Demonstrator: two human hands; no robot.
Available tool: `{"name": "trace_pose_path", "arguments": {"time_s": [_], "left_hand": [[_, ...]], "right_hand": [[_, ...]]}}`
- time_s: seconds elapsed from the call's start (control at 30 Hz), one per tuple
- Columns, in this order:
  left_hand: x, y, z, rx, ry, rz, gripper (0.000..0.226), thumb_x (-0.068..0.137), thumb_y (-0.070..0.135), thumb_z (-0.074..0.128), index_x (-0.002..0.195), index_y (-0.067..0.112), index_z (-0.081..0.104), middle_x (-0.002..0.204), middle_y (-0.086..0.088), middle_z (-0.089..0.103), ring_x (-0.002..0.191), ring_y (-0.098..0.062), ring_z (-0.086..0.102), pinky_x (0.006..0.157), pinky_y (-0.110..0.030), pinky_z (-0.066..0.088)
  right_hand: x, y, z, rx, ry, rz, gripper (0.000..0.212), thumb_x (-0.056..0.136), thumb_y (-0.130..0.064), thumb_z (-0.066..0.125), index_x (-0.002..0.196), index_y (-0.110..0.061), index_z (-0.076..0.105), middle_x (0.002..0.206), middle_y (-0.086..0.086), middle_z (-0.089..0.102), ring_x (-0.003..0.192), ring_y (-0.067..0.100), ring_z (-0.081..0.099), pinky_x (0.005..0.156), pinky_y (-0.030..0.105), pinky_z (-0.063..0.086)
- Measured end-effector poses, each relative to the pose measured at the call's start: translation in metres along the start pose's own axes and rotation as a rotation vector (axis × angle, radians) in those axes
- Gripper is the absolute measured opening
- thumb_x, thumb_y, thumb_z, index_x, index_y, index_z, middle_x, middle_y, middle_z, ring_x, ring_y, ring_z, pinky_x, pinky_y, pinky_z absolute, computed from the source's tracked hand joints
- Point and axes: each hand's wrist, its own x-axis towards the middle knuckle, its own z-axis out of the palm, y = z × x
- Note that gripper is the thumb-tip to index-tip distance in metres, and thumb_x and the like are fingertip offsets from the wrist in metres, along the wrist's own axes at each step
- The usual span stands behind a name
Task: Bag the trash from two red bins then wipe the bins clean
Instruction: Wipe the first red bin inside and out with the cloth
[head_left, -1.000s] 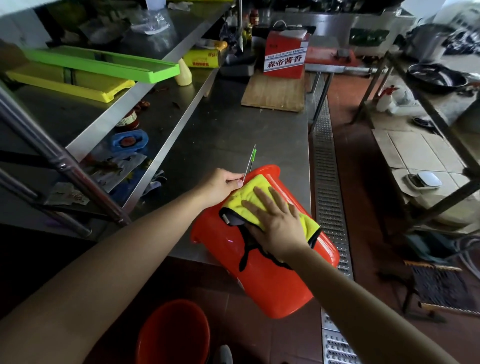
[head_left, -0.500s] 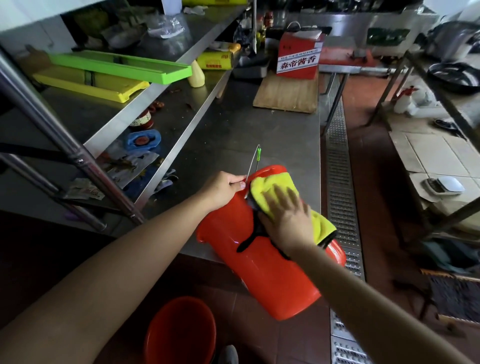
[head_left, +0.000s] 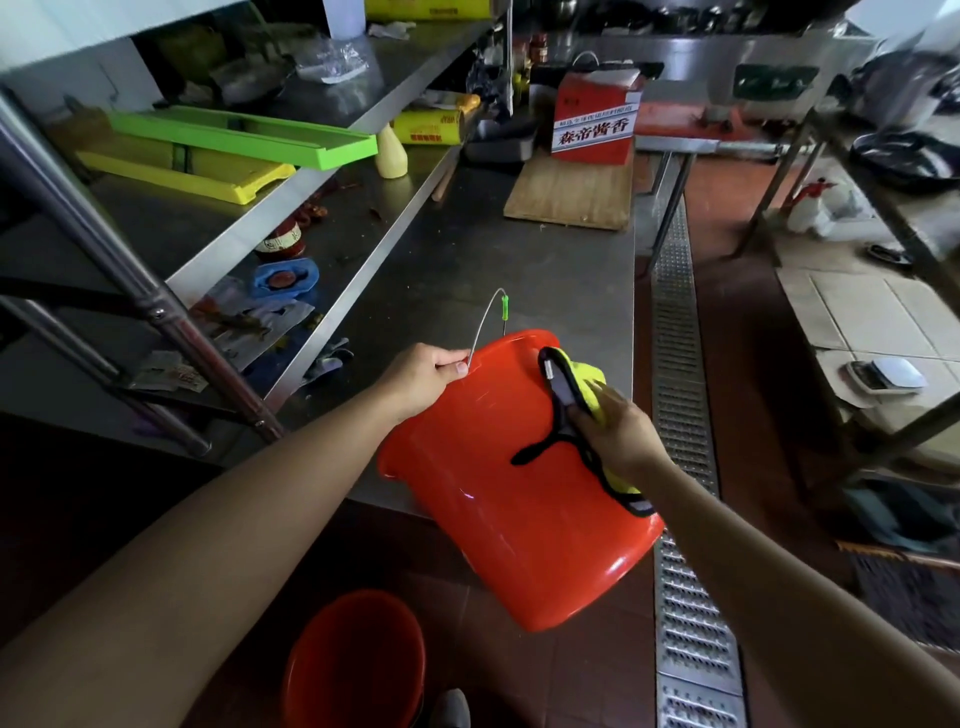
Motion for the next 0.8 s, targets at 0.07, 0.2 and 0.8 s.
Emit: {"name": "trace_pose_path", "arguments": {"time_s": [0.07, 0.2, 0.8], "left_hand": [[0.000, 0.001, 0.002, -0.023, 0.015, -0.019, 0.034, 0.096, 0.034, 0.060, 0.129, 0.029, 0.062, 0.131, 0.004, 0.062, 0.123, -0.012, 0.055, 0.105, -0.030, 0.040], [-0.002, 0.000, 0.003, -0.084, 0.050, -0.055, 0.032, 0.094, 0.030, 0.064, 0.126, 0.026, 0.065, 0.124, 0.003, 0.066, 0.117, -0.009, 0.059, 0.098, -0.020, 0.040], [-0.017, -0.011, 0.001, -0.146, 0.050, -0.112, 0.033, 0.096, 0.035, 0.060, 0.129, 0.032, 0.061, 0.130, 0.006, 0.063, 0.124, -0.014, 0.055, 0.109, -0.042, 0.041]], "right_hand": [[-0.008, -0.005, 0.005, -0.049, 0.024, 0.019, 0.049, 0.095, -0.041, 0.063, 0.141, -0.025, 0.055, 0.142, 0.005, 0.056, 0.129, 0.033, 0.051, 0.100, 0.045, 0.043], [-0.062, -0.033, 0.040, -0.440, 0.102, -0.279, 0.062, 0.090, -0.051, 0.065, 0.147, -0.038, 0.045, 0.157, -0.001, 0.041, 0.144, 0.035, 0.037, 0.104, 0.055, 0.039], [-0.076, 0.007, 0.019, -0.230, 0.135, -0.020, 0.057, 0.092, -0.046, 0.067, 0.145, -0.032, 0.051, 0.150, 0.002, 0.051, 0.135, 0.032, 0.047, 0.101, 0.050, 0.044]]}}
